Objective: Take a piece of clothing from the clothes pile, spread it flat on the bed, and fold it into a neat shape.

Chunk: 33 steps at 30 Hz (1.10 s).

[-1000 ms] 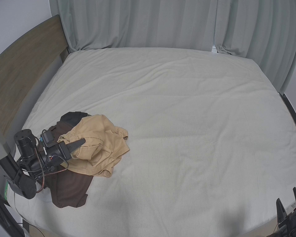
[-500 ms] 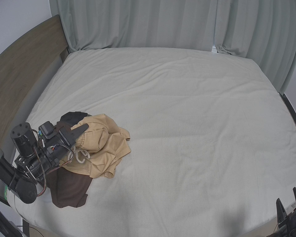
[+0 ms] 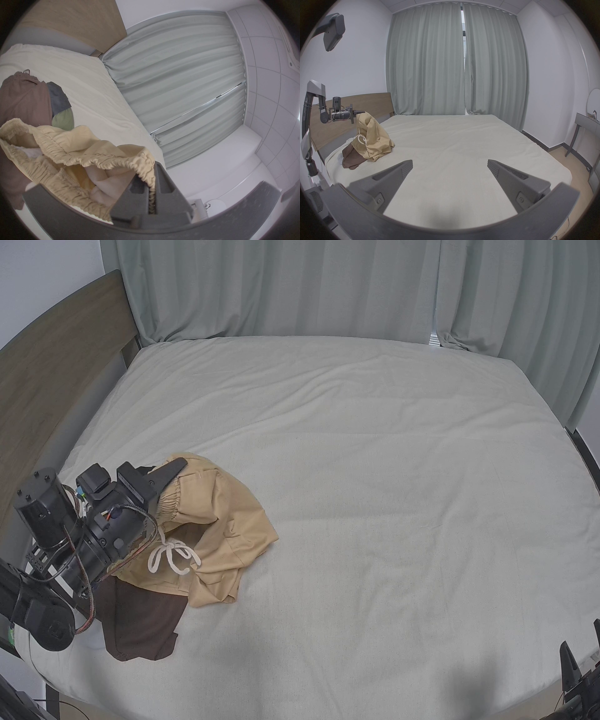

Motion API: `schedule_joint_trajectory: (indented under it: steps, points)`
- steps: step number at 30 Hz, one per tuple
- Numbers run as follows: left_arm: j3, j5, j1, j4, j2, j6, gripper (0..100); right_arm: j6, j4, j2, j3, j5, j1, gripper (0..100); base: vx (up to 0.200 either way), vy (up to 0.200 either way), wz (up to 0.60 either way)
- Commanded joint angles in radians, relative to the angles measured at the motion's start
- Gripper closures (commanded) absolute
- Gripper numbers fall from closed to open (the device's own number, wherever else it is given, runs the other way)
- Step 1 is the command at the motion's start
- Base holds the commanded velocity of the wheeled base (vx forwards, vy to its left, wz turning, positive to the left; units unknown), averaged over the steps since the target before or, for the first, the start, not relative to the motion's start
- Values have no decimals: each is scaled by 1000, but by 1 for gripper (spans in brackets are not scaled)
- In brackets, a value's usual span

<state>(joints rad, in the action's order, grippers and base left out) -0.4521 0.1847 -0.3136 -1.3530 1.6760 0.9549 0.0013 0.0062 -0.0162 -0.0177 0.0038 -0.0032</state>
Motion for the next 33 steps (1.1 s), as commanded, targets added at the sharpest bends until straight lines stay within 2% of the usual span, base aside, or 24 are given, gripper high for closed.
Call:
schedule_joint_trajectory:
  steps: [1,12,18,27,33]
  points:
    - [-33,-25,-47,5,-19,16,100,0,0,12,16,1,0,0,0,0,0]
    - [-100,-128,-193,46,-35,22,100,0,0,12,16,1,2,0,0,0,0]
    - [-198,-205,-294,181,-70,22,100,0,0,12,16,1,2,0,0,0,0]
    - [-298,-208,-410,276,-56,24,100,0,0,12,16,1,2,0,0,0,0]
    - [-336,-202,-452,284,-4,22,100,0,0,12,16,1,2,0,0,0,0]
